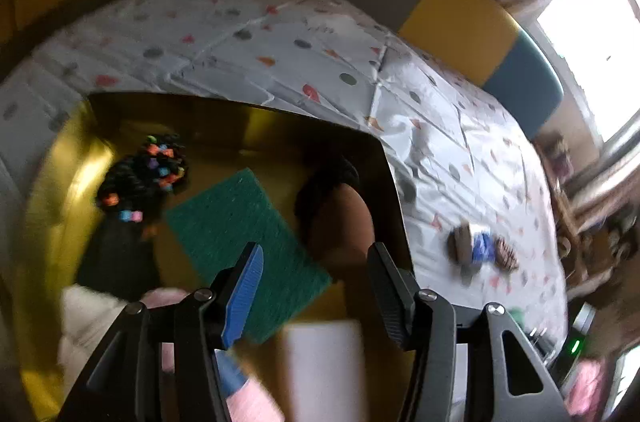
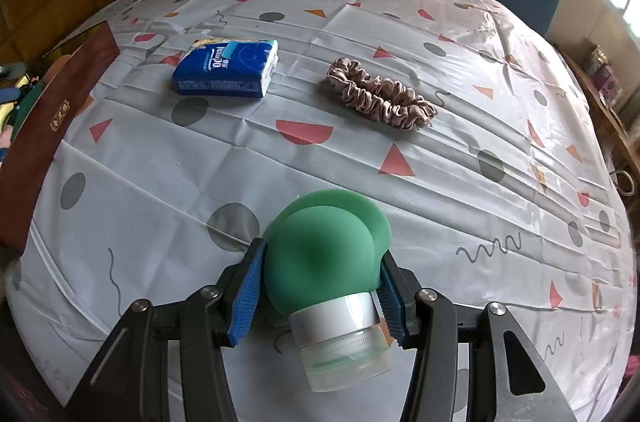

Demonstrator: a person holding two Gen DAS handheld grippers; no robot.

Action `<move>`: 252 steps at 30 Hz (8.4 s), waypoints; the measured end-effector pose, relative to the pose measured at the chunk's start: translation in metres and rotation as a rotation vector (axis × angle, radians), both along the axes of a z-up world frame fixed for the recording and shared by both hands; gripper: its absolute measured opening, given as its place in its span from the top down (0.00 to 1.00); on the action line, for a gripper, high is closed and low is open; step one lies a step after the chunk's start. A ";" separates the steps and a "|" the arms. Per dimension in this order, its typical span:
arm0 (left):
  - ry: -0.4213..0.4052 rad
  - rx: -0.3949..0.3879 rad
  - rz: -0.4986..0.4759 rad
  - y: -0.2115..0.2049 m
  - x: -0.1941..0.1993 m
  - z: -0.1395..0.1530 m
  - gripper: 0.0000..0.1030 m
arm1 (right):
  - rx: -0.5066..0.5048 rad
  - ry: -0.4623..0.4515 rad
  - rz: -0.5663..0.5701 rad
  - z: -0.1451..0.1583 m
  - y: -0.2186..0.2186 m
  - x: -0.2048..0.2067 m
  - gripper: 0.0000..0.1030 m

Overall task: Organize soft objects
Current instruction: 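Carry the brown egg sponge into the tray and release it with the left tool, then carry the green round sponge over the tray and release it with the right tool, then move both tools to the bed and grasp the blue tissue pack with the left tool, then grasp the pink satin scrunchie with the right tool while the left tool lifts the tissue pack, then drop the tissue pack into the tray with the left tool while the right tool drops the scrunchie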

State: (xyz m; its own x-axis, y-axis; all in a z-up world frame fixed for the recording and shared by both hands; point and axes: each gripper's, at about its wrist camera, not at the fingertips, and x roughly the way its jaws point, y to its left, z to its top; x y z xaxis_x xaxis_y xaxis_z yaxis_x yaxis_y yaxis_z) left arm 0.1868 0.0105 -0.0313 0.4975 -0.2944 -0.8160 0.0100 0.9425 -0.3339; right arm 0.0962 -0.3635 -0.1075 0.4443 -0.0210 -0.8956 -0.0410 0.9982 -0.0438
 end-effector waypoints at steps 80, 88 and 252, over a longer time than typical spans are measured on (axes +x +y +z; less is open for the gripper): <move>-0.233 0.257 0.092 0.065 -0.134 0.035 0.47 | 0.339 -0.142 0.306 0.092 0.239 -0.001 0.52; -0.220 0.265 0.114 0.073 -0.135 0.032 0.47 | 0.311 -0.057 0.362 0.071 0.285 0.031 0.51; -0.050 0.201 0.066 0.058 -0.096 -0.021 0.23 | 0.259 0.009 0.023 0.011 0.086 -0.008 0.83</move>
